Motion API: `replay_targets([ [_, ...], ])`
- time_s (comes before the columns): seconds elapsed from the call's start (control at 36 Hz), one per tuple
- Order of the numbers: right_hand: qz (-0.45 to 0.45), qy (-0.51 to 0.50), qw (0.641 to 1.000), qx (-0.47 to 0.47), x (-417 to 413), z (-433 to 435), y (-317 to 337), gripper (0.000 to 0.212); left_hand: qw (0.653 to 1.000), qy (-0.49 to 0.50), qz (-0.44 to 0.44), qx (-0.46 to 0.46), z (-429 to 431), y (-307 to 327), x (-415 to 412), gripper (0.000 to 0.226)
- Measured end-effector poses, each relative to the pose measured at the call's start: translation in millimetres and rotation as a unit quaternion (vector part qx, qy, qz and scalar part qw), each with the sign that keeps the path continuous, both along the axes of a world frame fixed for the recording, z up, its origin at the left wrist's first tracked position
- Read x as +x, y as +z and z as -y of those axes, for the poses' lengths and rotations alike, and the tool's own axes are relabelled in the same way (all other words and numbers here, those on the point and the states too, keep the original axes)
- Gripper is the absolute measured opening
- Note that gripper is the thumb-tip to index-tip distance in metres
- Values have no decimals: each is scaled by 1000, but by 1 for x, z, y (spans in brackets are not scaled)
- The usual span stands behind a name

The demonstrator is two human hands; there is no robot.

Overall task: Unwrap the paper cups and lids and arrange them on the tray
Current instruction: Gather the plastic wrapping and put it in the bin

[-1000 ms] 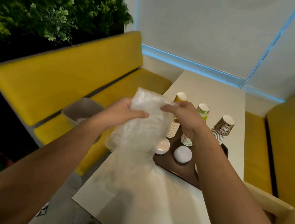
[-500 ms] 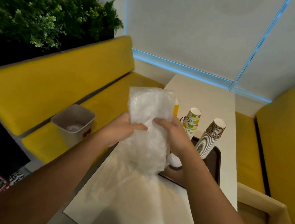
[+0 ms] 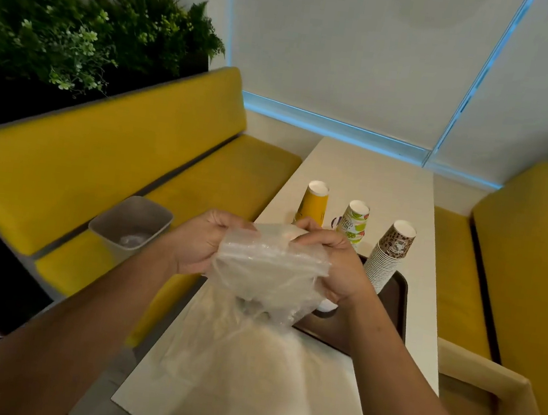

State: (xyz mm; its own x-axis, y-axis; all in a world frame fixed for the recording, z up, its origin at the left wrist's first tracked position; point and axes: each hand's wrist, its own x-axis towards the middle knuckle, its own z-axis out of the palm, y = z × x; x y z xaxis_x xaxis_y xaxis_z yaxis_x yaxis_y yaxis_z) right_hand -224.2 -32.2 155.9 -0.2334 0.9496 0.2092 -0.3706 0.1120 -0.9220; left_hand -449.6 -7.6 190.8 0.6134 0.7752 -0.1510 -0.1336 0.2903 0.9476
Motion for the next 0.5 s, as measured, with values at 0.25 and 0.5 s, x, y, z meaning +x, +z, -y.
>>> replay_targets([
  [0.25,209,114,971,9,52,-19,47,87,942,-89,-208,247,-13,39,-4,62],
  [0.5,637,132,759,42,27,-39,79,21,876,-210,-314,299,-22,72,2,61],
])
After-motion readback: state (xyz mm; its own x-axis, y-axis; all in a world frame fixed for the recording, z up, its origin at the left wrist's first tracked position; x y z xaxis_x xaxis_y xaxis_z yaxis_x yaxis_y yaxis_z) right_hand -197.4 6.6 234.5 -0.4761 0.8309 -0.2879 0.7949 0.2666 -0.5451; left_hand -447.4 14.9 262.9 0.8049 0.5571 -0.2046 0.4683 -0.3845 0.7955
